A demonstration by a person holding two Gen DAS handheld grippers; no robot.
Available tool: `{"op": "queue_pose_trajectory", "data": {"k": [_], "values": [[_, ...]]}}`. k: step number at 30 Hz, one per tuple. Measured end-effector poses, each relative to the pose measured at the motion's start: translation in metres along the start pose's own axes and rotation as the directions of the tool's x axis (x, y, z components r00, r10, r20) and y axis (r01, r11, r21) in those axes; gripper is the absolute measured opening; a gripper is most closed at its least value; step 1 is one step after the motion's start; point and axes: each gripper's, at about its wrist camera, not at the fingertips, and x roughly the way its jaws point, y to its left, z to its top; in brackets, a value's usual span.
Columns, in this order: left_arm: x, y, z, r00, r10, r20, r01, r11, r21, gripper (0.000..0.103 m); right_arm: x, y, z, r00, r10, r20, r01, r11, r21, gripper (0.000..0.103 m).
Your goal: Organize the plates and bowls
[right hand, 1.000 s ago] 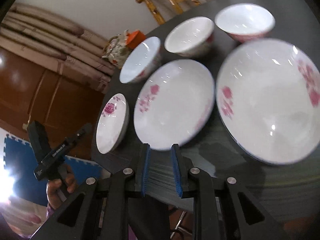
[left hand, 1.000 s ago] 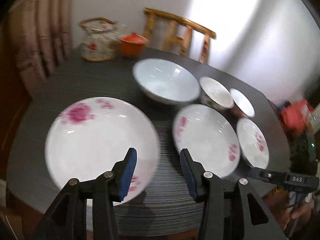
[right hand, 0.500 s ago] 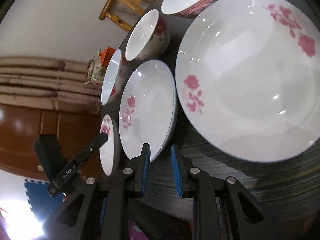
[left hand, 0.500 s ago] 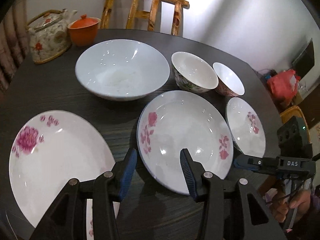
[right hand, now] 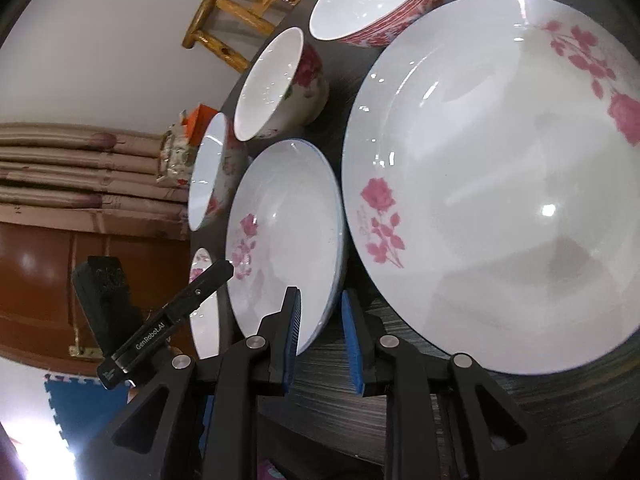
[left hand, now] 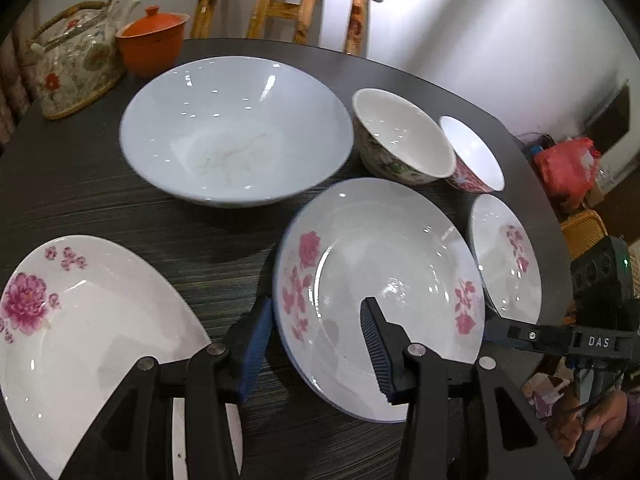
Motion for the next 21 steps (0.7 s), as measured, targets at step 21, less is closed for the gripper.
{"op": "queue_pose_trajectory", "data": {"k": [21], "values": [[0.005,-0.006,-0.025,0.994,0.108,-0.026,-0.109,0.994,-0.024,0.014,0.012,0.012,-0.003,0.993,-0.121,0.005,0.121,0.986,-0.116,0.013]]}}
